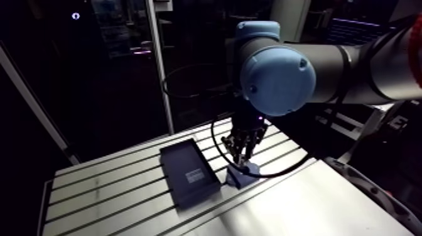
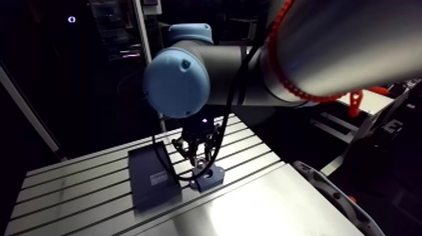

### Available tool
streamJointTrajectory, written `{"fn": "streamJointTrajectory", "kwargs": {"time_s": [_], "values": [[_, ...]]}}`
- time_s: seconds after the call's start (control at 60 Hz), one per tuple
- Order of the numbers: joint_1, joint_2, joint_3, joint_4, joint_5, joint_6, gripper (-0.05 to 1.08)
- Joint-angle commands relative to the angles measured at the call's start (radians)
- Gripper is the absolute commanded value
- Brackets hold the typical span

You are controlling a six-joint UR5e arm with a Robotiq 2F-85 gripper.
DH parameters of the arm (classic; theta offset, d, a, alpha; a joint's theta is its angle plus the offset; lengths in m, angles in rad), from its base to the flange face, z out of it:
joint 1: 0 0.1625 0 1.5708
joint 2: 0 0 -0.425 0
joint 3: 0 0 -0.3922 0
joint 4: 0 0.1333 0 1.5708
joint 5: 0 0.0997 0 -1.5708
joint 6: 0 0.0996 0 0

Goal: Pick up the bearing and press it into the housing until flush.

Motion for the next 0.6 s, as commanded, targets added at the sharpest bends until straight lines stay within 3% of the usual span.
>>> {"fn": "streamJointTrajectory", "kwargs": {"time_s": [0.017,0.6], "values": [[-0.023,0.0,0.03,-0.06,0.0,-0.011,0.68],[-0.037,0.014,0.032,-0.067,0.003,-0.01,0.68]]}}
